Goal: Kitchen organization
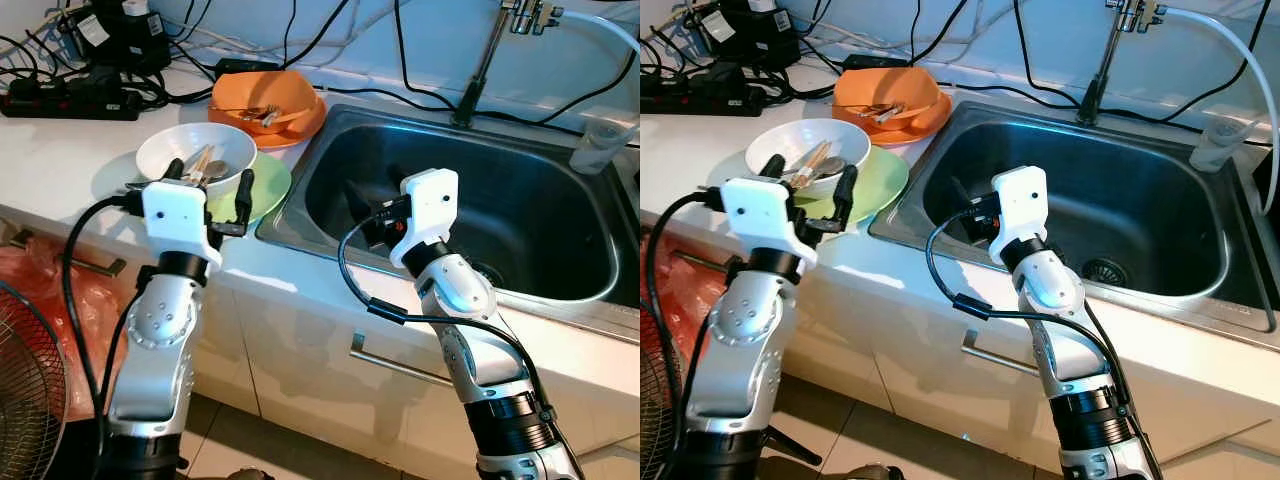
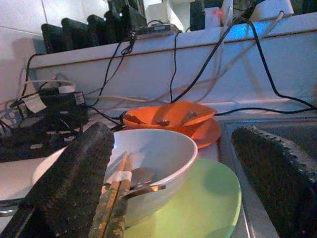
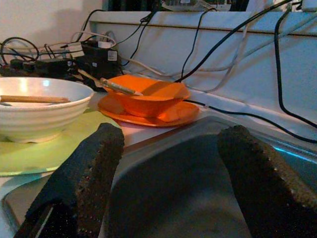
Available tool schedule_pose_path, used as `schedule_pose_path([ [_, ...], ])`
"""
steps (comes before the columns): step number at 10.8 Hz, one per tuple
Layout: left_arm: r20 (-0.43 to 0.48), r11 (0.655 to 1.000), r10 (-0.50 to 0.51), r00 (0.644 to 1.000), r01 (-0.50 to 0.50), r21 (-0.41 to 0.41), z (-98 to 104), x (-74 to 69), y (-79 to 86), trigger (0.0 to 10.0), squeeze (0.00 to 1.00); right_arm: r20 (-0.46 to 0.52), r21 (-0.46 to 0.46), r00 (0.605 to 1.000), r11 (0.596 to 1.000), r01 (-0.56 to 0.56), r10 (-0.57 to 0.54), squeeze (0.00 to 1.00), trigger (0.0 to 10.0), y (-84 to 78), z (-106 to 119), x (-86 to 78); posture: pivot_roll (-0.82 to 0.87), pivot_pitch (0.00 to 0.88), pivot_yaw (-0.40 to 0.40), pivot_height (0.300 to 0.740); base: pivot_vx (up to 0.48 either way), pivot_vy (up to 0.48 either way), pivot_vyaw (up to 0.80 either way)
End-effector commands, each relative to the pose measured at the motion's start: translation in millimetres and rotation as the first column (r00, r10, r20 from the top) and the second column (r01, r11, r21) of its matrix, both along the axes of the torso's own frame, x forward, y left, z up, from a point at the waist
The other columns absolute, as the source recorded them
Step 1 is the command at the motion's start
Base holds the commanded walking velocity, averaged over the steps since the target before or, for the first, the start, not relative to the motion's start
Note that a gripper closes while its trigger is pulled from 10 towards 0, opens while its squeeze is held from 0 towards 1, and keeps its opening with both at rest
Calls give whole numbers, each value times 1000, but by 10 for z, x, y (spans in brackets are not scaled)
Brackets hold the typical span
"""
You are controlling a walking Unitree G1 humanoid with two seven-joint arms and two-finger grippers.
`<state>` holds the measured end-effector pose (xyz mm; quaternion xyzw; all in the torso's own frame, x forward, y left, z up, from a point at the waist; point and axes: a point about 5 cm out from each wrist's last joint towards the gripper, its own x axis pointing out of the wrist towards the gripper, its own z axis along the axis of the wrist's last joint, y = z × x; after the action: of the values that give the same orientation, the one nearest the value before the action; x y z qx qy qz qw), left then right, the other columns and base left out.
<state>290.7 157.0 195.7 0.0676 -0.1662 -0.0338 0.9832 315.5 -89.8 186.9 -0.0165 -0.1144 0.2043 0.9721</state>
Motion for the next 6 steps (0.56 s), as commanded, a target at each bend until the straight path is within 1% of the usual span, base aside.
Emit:
schedule_pose_path([
  [1, 42, 1000, -6, 999, 6, 16, 84, 21, -47, 10000, 0, 35, -9, 999, 1000, -12, 12, 0, 10000, 29, 81, -14, 46, 47, -35, 740, 0, 0, 0],
  [3, 76, 1000, -10, 997, 8, 27, 171, 27, -60, 10000, 0, 36, -11, 999, 1000, -12, 12, 0, 10000, 36, 82, -14, 48, 46, -33, 740, 0, 0, 0],
  [5, 82, 1000, -9, 997, 7, 29, 177, 27, -58, 10000, 0, 37, -12, 999, 1000, -11, 12, 0, 10000, 43, 76, -15, 49, 48, -28, 740, 0, 0, 0],
  [6, 96, 999, -20, 995, 15, 46, 198, 17, -76, 10000, 0, 35, -12, 999, 1000, -9, 10, 0, 10000, 43, 66, -18, 49, 48, -27, 740, 0, 0, 0],
])
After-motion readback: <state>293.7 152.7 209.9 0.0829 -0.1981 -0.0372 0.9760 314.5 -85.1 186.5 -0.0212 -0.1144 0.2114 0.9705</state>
